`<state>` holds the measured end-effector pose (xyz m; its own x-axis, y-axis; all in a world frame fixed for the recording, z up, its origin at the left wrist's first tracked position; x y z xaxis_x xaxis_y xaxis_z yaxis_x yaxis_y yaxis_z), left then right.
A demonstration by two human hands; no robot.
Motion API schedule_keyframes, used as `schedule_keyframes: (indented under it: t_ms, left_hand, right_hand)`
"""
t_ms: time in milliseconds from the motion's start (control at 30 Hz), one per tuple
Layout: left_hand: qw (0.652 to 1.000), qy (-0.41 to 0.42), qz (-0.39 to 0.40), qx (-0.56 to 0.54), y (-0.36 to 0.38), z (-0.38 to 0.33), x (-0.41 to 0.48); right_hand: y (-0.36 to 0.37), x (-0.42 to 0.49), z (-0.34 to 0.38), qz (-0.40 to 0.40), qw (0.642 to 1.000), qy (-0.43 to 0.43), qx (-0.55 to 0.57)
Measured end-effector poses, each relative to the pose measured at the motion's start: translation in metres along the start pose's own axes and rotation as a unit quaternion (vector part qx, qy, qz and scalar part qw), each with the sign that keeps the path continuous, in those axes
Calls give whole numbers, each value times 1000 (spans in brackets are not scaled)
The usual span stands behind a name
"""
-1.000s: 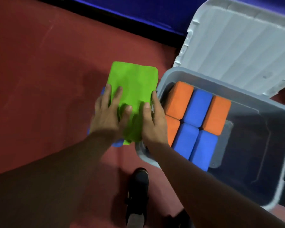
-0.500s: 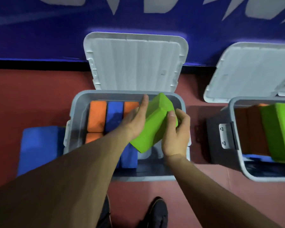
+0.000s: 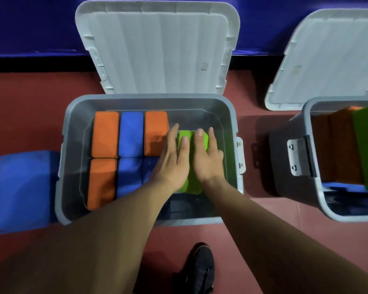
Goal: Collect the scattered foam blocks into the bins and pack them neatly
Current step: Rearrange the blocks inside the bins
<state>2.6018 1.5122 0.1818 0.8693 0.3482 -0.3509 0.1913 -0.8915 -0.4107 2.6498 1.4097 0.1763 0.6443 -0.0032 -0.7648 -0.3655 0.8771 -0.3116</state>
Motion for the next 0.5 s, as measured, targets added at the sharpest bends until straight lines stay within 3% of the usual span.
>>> schedule_keyframes:
  t_ms: [167, 300, 400, 500]
  left_hand:
    - [999, 32, -6, 11, -8, 23, 28]
    - [999, 18, -13, 45, -13, 41, 60]
    - [976, 75, -11, 204, -15, 51, 80]
    - [948, 79, 6, 310, -21, 70, 90]
  right_hand:
    - [25, 46, 4, 13, 1000, -5, -12]
    - [42, 69, 11, 0, 997, -68, -36]
    - [54, 89, 10, -15, 993, -104, -45]
    - [68, 106, 2, -1, 992, -80, -99]
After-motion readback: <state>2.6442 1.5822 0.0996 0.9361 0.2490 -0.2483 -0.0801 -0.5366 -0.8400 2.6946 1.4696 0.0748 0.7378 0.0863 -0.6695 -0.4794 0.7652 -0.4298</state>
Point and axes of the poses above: each hand's wrist, its own x-axis towards the middle knuckle, its own y-axis out of the palm, z = x × y, the point moved 4 cm from there along x, towards the middle knuckle, and after that the axes turned 12 degrees about y, right-handed, at the moved point
